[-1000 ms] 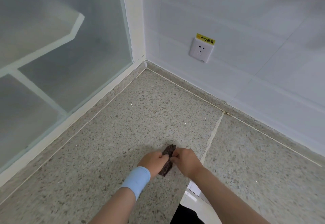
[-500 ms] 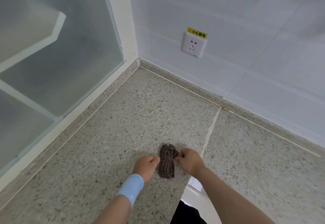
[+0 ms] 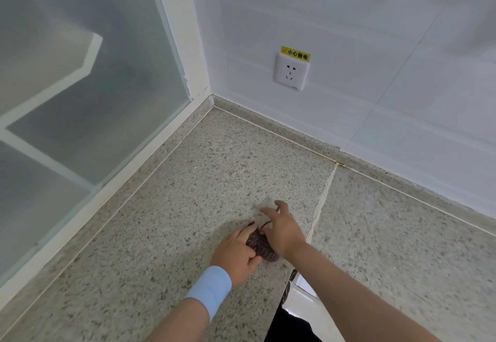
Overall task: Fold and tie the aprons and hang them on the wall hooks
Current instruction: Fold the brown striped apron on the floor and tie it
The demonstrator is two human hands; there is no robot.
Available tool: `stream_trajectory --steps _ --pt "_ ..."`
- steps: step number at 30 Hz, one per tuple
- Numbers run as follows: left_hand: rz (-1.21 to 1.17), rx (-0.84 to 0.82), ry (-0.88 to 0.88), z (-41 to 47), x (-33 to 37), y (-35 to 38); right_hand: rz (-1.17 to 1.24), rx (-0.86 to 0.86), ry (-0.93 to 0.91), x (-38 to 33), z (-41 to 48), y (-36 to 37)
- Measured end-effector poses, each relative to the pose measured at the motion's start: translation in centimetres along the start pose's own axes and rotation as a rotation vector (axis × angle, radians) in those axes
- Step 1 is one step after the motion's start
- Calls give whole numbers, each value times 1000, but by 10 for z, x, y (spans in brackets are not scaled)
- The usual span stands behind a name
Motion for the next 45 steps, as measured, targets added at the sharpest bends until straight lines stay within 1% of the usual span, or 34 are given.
stream_trajectory --steps 2,3,5,8,12,14,17,18,20,21,23,24,26,28,30,31,34,37,41,42,45 --pt "-66 51 -90 -2 1 4 -72 128 -47 -2 -19 -11" --pt "-108 56 -149 -2 2 6 -90 138 -37 -2 -29 -13" --pt "-166 36 -232 -4 6 11 -90 85 22 1 -49 -7" --pt "-186 15 -257 -8 15 17 131 87 126 14 -60 6" --pt "-209 17 -267 -16 17 18 337 83 183 23 -50 9" --pt "-236 68 -278 -16 16 12 378 65 181 24 -48 10" --pt "-393 207 -360 -11 10 -3 392 68 197 28 -45 13" --pt "-439 221 -385 -8 6 -5 407 73 208 30 -44 14" --pt "-484 169 -393 2 0 -5 435 70 220 33 -42 16" --pt "-466 129 -378 9 -3 -4 441 64 216 34 -41 17" --pt "-368 44 -323 21 -8 -1 450 49 210 34 -38 18" --pt "-282 5 -311 26 -12 0 447 38 206 35 -37 18" --pt "-128 -8 -279 32 -17 -3 409 8 185 35 -33 18" --pt "-99 22 -193 37 -16 -8 350 -22 156 37 -27 16" --pt "-151 -1 -127 40 -11 -14 283 -43 117 37 -21 12" --pt "-195 -18 -129 40 -10 -15 264 -49 97 36 -18 9" --pt "-297 -85 -193 41 -15 -15 170 -88 22 33 -8 4" --pt "-315 -179 -250 40 -23 -5 130 -139 -13 33 0 2" --pt "-225 -126 -272 38 -25 -4 189 -141 14 35 8 1" --pt "-241 -111 -296 37 -25 -3 199 -150 24 36 9 2" --pt "-444 -98 -369 36 -25 3 246 -172 67 41 11 6"
Point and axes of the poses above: each hand's wrist, its own z-axis towards the middle knuckle, its own y-axis out of the palm, x = y × z, the point moved 5 cm from there along z, towards the middle knuckle, and after that the axes turned 6 degrees about x, right-handed, at the moved point
